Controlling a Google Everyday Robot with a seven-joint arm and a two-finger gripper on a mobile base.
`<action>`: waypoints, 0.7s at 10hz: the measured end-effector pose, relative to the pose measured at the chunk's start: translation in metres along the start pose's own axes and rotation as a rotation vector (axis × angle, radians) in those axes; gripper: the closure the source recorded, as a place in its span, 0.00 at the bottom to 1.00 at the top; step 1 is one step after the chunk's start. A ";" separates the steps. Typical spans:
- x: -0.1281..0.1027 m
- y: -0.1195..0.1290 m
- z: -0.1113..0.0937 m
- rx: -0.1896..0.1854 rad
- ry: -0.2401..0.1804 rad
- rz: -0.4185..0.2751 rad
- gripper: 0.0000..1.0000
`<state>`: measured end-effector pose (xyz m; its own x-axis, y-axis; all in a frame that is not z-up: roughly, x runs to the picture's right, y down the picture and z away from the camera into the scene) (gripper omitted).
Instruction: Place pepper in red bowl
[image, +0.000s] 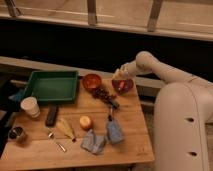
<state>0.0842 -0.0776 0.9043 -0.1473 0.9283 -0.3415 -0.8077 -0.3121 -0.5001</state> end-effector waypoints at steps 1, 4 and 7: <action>0.000 -0.001 0.003 0.027 0.006 -0.006 0.84; 0.010 -0.031 0.009 0.094 0.031 0.030 0.57; 0.014 -0.054 -0.001 0.135 0.026 0.084 0.28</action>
<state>0.1263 -0.0480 0.9260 -0.2037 0.8940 -0.3990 -0.8631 -0.3564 -0.3578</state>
